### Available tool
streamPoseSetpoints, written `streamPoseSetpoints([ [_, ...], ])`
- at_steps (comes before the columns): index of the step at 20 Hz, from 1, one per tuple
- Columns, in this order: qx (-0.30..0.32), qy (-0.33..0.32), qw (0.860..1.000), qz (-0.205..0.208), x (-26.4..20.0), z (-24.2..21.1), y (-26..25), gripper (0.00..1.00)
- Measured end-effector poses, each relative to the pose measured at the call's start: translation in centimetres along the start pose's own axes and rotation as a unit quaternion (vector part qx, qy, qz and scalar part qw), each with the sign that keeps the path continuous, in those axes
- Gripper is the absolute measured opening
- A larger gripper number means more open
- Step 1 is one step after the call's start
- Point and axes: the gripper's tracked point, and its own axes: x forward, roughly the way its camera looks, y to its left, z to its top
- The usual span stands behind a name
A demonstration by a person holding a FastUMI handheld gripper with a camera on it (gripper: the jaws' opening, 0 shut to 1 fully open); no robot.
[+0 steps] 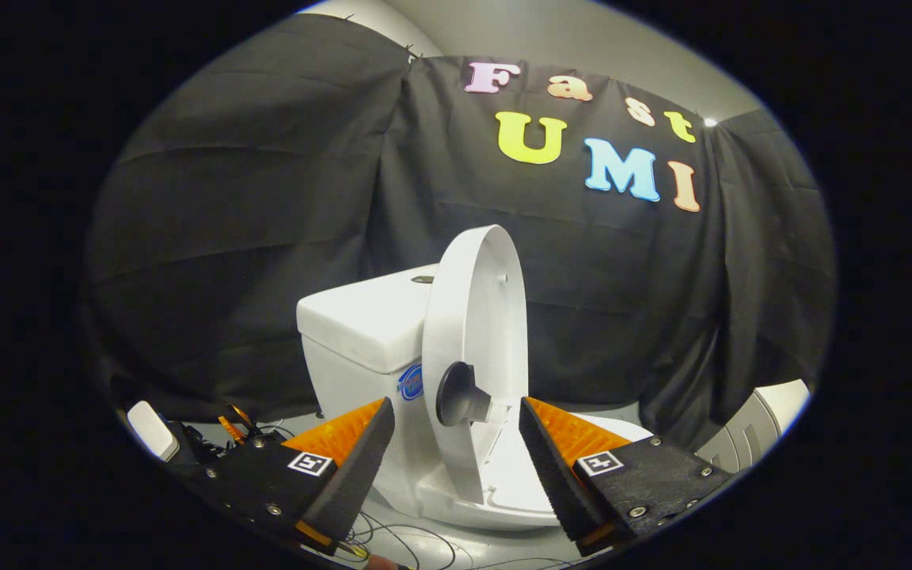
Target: Open the toilet lid.
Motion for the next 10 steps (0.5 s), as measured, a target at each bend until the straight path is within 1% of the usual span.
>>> streamPoseSetpoints([
  [3,0.033,-0.048,0.998,0.017,-2.6,3.1,-1.7,0.95],
  [7,0.035,-0.082,0.995,0.050,-4.0,6.8,-4.8,0.95],
  [10,0.018,-0.091,0.995,0.034,-5.0,7.9,-9.5,0.95],
])
